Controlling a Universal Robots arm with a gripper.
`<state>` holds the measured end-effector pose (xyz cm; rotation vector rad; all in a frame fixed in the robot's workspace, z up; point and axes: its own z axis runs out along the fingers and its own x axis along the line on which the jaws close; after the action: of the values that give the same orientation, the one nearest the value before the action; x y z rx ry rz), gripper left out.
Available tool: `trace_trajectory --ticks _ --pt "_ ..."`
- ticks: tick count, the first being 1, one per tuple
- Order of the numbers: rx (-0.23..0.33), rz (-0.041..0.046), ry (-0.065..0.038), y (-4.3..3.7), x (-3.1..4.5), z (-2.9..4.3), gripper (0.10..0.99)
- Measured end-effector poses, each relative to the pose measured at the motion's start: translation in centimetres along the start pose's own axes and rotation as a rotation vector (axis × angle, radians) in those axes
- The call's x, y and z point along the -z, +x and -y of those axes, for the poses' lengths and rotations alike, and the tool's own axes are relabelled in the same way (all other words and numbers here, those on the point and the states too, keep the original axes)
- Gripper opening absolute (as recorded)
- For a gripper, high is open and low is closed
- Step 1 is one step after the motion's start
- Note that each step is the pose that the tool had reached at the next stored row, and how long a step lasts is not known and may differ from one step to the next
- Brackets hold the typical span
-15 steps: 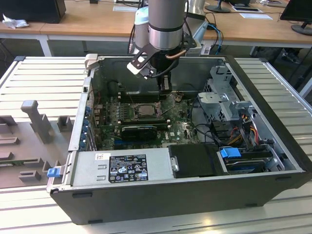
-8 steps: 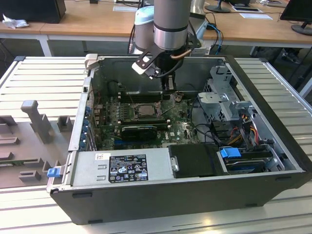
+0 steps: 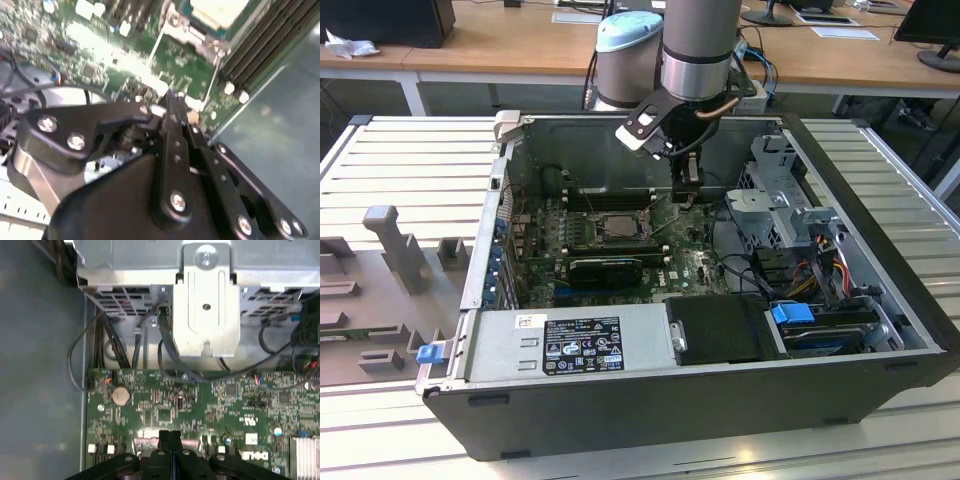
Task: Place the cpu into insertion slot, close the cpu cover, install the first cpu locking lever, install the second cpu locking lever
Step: 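Close the cpu cover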
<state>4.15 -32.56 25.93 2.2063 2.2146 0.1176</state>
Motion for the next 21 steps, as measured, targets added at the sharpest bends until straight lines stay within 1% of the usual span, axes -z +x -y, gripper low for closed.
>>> trace_trajectory --ticks 2,3,4,5,7,8,9,10,14,21 --pt "0.0 0.0001 0.0 -0.01 -0.06 -0.53 0.106" --pt "0.002 -0.0001 0.0 -0.01 -0.15 -1.08 0.106" --pt "0.003 -0.0002 0.0 -0.01 -0.32 -1.49 0.106" --pt "0.003 -0.0001 0.0 -0.03 -0.61 -1.7 0.106" --pt "0.003 -0.0001 0.0 -0.05 -1.02 -1.74 0.106" --pt "0.003 -0.0005 0.001 -0.05 -1.23 -1.71 0.106" --pt "0.004 -0.0004 0.006 -0.06 -1.24 -1.68 0.106" --pt "0.003 -0.0013 0.009 -0.06 -1.23 -1.54 0.106" --pt "0.003 -0.0024 0.009 -0.05 -1.17 -0.43 0.106" --pt "0.004 -0.0026 0.009 -0.05 -1.14 0.23 0.106"
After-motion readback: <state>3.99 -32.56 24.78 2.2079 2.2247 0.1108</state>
